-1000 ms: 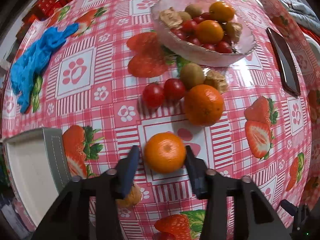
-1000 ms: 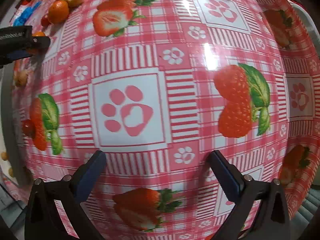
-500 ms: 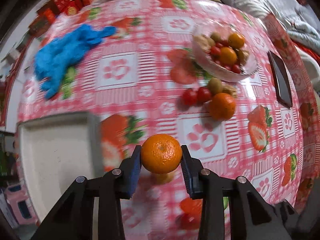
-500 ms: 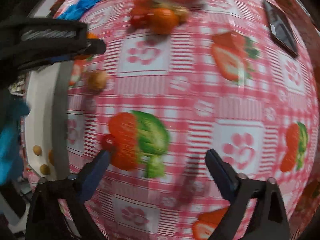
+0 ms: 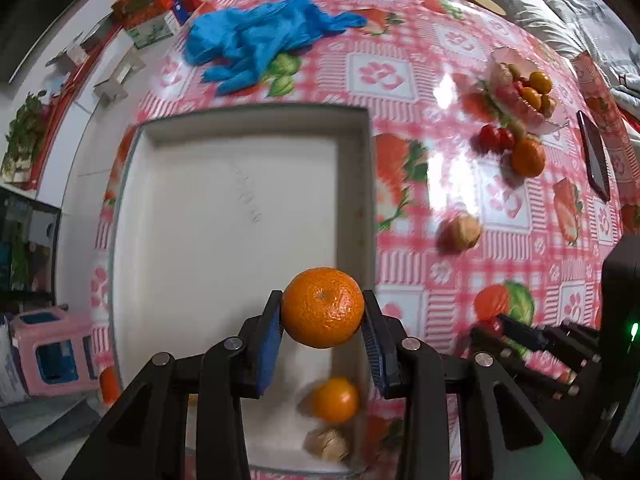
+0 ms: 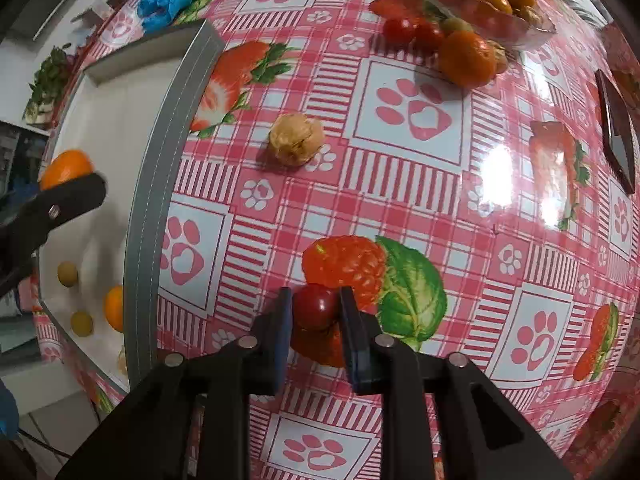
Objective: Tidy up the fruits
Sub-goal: 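Grasp a mandarin with the left tool while the right tool grasps a red cherry tomato, then carry the mandarin and cherry tomato over the white tray and open both tools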
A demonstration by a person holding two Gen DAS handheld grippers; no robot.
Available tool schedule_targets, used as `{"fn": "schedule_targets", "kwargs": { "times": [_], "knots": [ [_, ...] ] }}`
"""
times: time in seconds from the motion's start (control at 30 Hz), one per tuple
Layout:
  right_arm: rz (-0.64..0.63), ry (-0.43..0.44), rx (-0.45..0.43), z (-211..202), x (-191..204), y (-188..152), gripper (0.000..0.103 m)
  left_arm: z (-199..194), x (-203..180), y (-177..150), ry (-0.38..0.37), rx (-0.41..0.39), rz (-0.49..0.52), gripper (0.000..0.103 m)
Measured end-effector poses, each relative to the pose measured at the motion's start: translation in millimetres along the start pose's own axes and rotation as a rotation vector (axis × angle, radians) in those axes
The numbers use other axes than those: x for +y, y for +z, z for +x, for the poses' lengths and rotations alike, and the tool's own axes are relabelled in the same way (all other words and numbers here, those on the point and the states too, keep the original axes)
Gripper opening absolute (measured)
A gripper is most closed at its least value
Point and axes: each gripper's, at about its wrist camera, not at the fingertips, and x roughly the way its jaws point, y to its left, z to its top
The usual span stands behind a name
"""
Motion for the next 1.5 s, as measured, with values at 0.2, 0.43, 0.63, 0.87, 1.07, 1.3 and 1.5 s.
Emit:
{"fn": "schedule_targets", "kwargs": {
  "times": [0.2,0.43,0.63,0.87,1.07,1.3,1.5],
  "knots": [
    [0.069,0.066,0.005,-14,4,-8,0.024,-10,20,-22,0.008,-0.004,-0.004,0.039],
    [0.075,0.090,-0.012,-55,3,-15,0.024,-13,41,-44,0.018,0.015,0.003,0.039],
    [0.042,0.098,-0.027,-80,30,-14,0.024,-17,57,-56,0.017,0.019,-0.010,0.039],
    [-0.026,0.106,-0.037,-70,50,9,0.024,-19,74,-59,0.013,0.019,-0.016,0.039],
    [-0.067,0.106,-0.029,-59,74,23,0.024,-15,86,-61,0.007,0.032,-0.021,0.039],
    [-0.087,0.107,-0.007,-49,89,26,0.024,-11,97,-61,0.002,0.039,-0.024,0.039],
    [-0.108,0.108,0.003,-43,100,29,0.024,-8,104,-60,0.000,0.041,-0.028,0.039]
  ]
}}
